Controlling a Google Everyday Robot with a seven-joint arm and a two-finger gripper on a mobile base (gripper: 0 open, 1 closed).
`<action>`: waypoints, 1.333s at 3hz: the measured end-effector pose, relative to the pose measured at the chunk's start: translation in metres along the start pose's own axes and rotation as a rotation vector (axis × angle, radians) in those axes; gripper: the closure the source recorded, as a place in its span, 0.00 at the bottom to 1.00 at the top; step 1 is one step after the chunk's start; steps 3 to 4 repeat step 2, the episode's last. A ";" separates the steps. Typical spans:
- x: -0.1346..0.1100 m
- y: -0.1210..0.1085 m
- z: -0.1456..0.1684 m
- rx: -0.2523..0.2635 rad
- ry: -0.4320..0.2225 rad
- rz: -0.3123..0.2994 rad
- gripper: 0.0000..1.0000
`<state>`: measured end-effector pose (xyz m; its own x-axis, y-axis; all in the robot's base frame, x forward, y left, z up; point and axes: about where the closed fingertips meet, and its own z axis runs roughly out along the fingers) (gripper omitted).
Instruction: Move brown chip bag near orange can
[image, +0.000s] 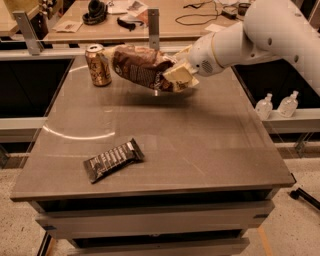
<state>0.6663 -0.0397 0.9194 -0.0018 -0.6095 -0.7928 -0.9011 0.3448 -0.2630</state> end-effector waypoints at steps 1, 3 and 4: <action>-0.010 0.009 0.013 -0.030 -0.021 -0.010 1.00; -0.016 0.013 0.023 -0.026 -0.022 -0.004 1.00; -0.016 0.013 0.023 -0.026 -0.022 -0.004 1.00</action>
Offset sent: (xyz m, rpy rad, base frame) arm 0.0004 0.0409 -0.0048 0.0243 0.0051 0.0061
